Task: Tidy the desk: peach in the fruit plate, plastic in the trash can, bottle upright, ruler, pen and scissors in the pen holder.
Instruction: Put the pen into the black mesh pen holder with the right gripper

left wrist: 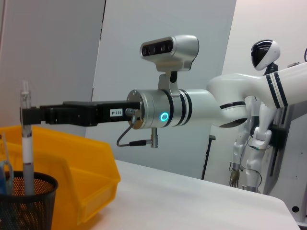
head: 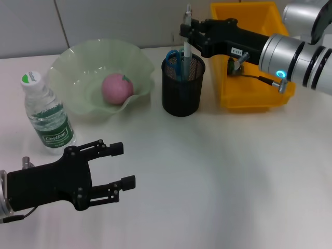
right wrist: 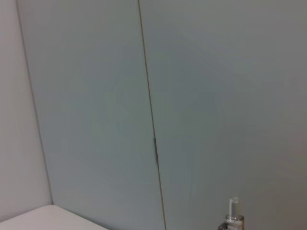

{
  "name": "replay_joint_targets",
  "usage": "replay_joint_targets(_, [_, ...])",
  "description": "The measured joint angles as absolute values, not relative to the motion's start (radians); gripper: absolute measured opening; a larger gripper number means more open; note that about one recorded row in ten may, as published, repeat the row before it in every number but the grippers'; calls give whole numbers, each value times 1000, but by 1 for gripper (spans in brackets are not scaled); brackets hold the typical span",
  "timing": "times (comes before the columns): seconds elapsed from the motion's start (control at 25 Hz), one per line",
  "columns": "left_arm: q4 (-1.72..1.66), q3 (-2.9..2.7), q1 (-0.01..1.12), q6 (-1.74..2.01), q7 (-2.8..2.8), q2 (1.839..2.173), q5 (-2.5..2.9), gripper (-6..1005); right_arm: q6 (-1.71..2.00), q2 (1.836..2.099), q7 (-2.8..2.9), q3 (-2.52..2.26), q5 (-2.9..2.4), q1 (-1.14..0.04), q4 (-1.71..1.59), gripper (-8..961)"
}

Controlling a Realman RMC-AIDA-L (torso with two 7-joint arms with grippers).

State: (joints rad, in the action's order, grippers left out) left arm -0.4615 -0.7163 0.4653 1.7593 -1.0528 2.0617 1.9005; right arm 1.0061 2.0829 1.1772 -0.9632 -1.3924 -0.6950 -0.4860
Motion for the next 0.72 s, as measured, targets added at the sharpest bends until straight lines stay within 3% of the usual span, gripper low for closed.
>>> replay_joint_targets(0.72, [-459, -716, 462, 1742, -1060, 2062, 1901, 770, 1011, 2086, 1138, -956, -1372, -673, -453, 329])
